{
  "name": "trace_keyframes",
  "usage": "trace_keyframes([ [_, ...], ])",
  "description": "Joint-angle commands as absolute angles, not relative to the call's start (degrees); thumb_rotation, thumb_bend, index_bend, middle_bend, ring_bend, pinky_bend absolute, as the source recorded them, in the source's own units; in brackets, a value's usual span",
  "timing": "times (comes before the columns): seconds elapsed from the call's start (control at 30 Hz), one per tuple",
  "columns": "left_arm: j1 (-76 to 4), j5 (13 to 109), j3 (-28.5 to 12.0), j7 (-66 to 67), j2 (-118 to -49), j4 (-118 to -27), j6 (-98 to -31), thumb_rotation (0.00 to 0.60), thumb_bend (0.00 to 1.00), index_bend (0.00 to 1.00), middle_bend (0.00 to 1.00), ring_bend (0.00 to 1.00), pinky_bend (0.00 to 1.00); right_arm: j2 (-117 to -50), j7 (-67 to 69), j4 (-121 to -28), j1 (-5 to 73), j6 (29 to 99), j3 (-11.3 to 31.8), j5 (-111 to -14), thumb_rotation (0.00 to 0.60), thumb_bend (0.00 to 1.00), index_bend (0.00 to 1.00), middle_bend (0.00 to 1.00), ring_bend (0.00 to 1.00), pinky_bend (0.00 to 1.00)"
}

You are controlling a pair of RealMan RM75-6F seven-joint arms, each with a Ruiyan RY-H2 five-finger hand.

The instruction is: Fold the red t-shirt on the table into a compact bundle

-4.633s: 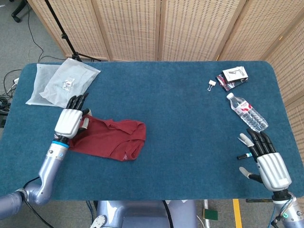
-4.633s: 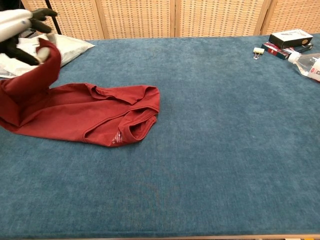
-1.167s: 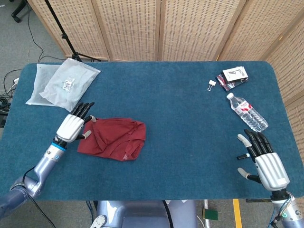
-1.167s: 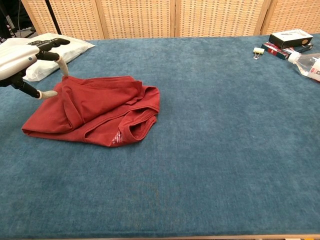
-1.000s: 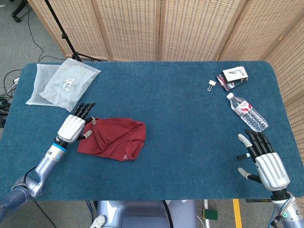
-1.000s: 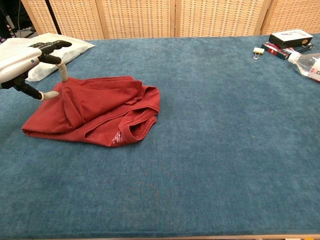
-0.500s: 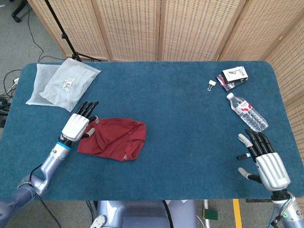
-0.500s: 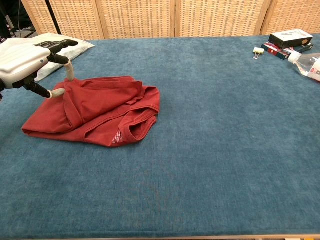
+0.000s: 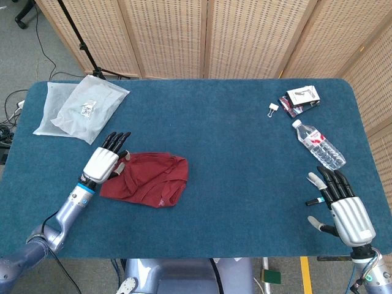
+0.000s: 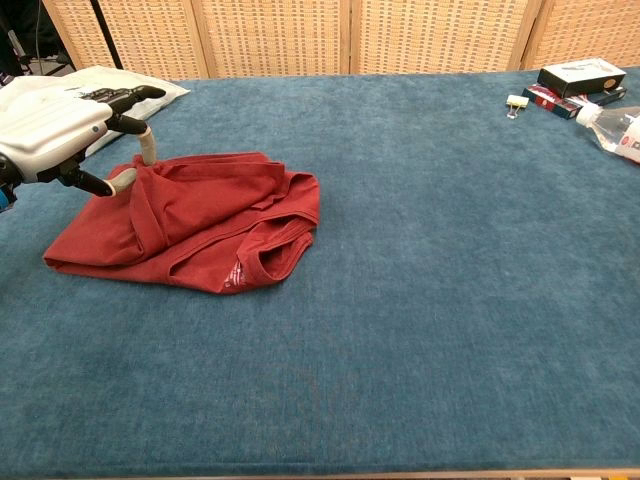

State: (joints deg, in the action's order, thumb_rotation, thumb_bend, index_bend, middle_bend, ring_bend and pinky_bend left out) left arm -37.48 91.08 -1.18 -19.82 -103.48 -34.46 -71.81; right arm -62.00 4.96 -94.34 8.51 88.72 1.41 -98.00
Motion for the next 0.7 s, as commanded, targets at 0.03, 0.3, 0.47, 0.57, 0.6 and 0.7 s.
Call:
trace_keyframes([
  [0.03, -37.5, 91.1, -1.2, -19.9, -103.5, -34.5, -72.0, 0.6, 0.48, 0.64, 0.0, 0.0, 0.0, -62.0, 5.0, -94.4, 8.5, 88.7, 1.4, -98.1, 0.6, 0.0, 0.0, 0.0, 0.0, 0.0],
  [0.3, -37.4, 92.1, -0.9, -20.0, -103.4, -35.0, -74.5, 0.6, 0.49, 0.71, 0.0, 0.0, 0.0, -62.0, 5.2, -94.4, 8.5, 88.7, 1.4, -98.0, 0.6, 0.0, 0.0, 0.0, 0.0, 0.0],
  [0.47, -37.3, 93.6, -0.2, -19.6, -102.6, -36.7, -77.2, 0.6, 0.49, 0.72, 0.0, 0.0, 0.0, -61.9, 5.3, -94.4, 8.6, 88.6, 1.4, -98.1, 0.6, 0.0, 0.0, 0.0, 0.0, 0.0],
  [0.57, -37.4, 94.5, 0.2, -18.9, -102.1, -37.9, -78.5, 0.6, 0.49, 0.72, 0.0, 0.0, 0.0, -61.9, 5.2, -94.4, 8.6, 88.7, 1.3, -98.2, 0.6, 0.0, 0.0, 0.0, 0.0, 0.0],
  [0.6, -37.4, 95.0, 0.4, -18.4, -101.8, -38.5, -79.1, 0.6, 0.49, 0.72, 0.0, 0.0, 0.0, -61.9, 5.2, -94.5, 8.5, 88.7, 1.3, -98.2, 0.6, 0.0, 0.0, 0.0, 0.0, 0.0],
  [0.7, -37.4, 96.1, 0.9, -17.2, -101.4, -40.0, -80.5, 0.6, 0.49, 0.72, 0.0, 0.0, 0.0, -61.8, 5.3, -94.5, 8.5, 88.8, 1.3, -98.2, 0.6, 0.0, 0.0, 0.0, 0.0, 0.0],
])
